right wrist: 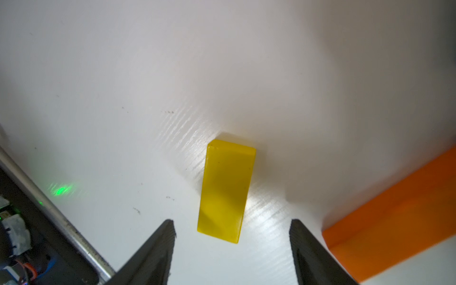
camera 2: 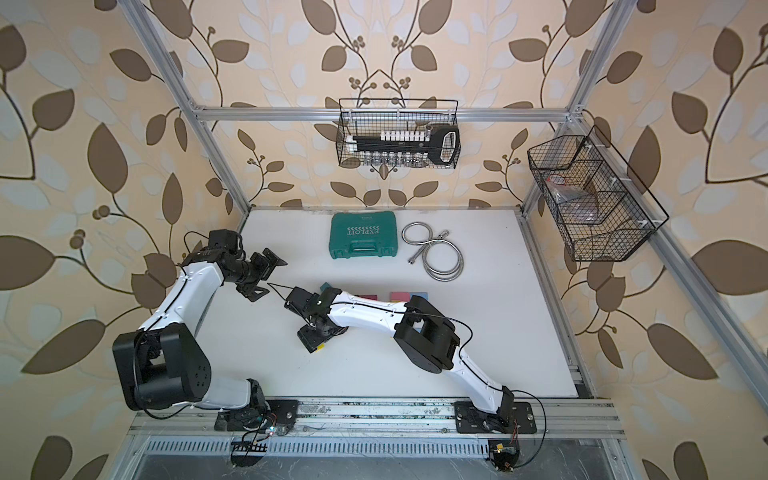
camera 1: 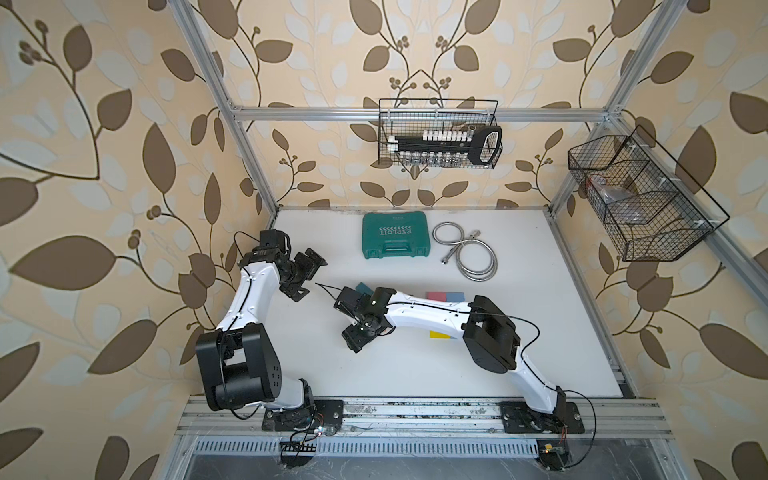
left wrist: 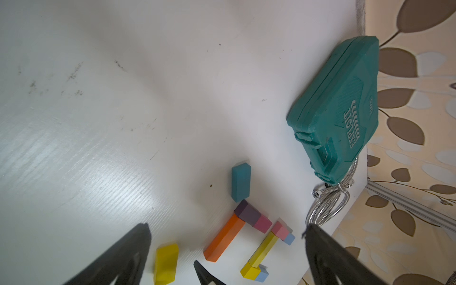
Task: Assemble the letter c with building blocks
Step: Pick up the building block from the center of the board.
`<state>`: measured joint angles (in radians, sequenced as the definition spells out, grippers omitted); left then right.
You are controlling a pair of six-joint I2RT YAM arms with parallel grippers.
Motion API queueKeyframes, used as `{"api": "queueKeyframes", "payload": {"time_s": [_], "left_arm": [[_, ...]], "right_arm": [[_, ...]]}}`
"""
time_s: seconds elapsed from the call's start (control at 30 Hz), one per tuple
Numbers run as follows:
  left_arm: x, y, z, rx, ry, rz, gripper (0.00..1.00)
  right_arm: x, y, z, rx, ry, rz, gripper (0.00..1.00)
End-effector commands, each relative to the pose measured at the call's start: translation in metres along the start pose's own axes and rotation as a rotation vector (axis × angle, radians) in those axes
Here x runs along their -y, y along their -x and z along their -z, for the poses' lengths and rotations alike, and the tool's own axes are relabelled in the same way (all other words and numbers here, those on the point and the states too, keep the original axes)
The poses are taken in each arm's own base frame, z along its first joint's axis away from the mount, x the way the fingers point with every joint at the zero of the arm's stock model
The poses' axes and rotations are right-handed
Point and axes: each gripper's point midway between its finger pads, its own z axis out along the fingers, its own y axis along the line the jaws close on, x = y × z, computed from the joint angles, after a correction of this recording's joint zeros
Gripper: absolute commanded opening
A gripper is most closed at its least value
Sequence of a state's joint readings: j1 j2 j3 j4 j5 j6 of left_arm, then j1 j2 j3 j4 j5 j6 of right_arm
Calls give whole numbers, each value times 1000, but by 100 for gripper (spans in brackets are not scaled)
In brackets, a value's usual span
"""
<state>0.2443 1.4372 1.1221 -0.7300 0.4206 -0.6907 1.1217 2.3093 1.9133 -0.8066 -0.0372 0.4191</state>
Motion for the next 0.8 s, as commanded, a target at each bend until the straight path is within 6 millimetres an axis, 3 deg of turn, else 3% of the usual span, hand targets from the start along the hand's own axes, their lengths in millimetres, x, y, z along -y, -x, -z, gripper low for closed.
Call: {"api": "queueKeyframes", "payload": {"time_s": [0.0,0.1,0.27,0.47,0.63,0.77], "left_arm": [[0,2,4,1,-26,-7,99],[-4,4,4,-1,-24,6,99],[-8,4,4,-5,-27,15,99],[-7,3,7,-6,-41,14,99],[-2,0,12,-11,-66,8,99],[5,-8,16,-41,-109,2,99]], "right_arm": [[-2,-5,-10,-30,-29,33,70],[-7,-5,-17,-38,-21,40,62],[-15,-7,-26,-59,-3,47,38],[-24,-14,-14,-69,22,22,6],[-29,-23,32,10,78,-62,5],[-11,-53,54,7,64,-46,7]]}}
